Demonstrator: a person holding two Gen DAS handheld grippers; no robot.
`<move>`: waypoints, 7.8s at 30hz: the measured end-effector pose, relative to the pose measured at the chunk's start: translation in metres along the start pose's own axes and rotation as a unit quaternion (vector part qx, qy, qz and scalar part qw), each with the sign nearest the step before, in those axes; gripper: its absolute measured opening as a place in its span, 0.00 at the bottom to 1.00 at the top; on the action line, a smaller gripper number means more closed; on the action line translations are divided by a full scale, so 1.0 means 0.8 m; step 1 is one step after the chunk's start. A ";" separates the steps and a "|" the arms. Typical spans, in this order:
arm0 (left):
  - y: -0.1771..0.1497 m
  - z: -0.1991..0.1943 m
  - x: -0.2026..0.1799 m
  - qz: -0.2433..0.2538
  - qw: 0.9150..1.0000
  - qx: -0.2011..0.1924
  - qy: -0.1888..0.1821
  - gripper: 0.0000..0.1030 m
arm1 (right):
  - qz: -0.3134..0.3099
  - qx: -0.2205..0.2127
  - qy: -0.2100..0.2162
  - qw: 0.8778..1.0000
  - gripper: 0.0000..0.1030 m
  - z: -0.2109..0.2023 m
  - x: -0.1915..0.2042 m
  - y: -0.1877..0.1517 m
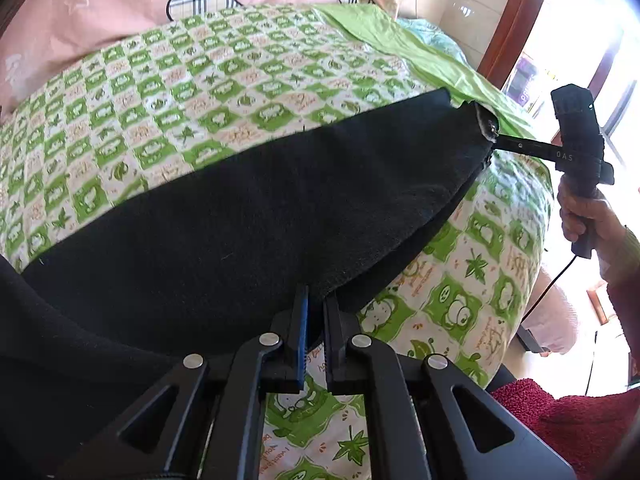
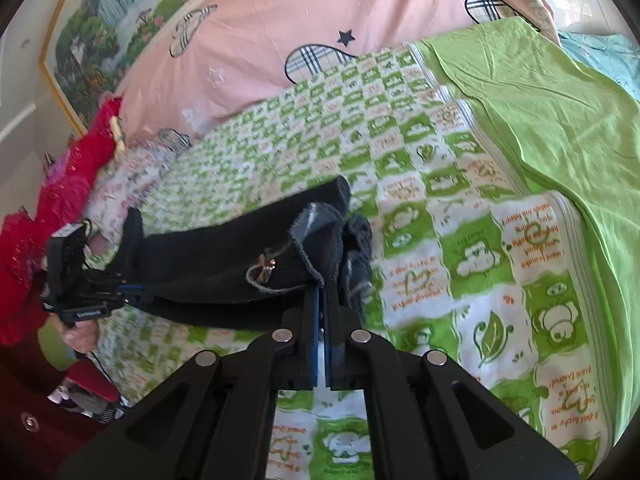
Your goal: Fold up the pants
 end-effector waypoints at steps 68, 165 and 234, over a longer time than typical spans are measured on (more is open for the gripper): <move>-0.093 -0.218 0.287 -0.487 0.841 -0.215 0.097 0.04 | -0.255 0.100 0.170 0.947 0.06 0.206 0.437 -0.010; -0.217 -0.309 0.369 -0.482 0.813 -0.294 0.145 0.18 | -0.409 0.097 0.057 0.906 0.10 0.321 0.492 0.084; 0.019 -0.122 0.062 -0.151 0.973 -0.146 0.099 0.67 | 0.068 -0.044 -0.071 0.994 0.61 0.039 0.124 -0.017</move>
Point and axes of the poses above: each gripper's, at about its wrist camera, not at the fingertips, and z roughly the way its jaws point, x to its left, y to its top, the point moved 10 cm from there along z, roughly the way its jaws point, and after that the axes turned 4 degrees about -z, right-handed, at the moved point
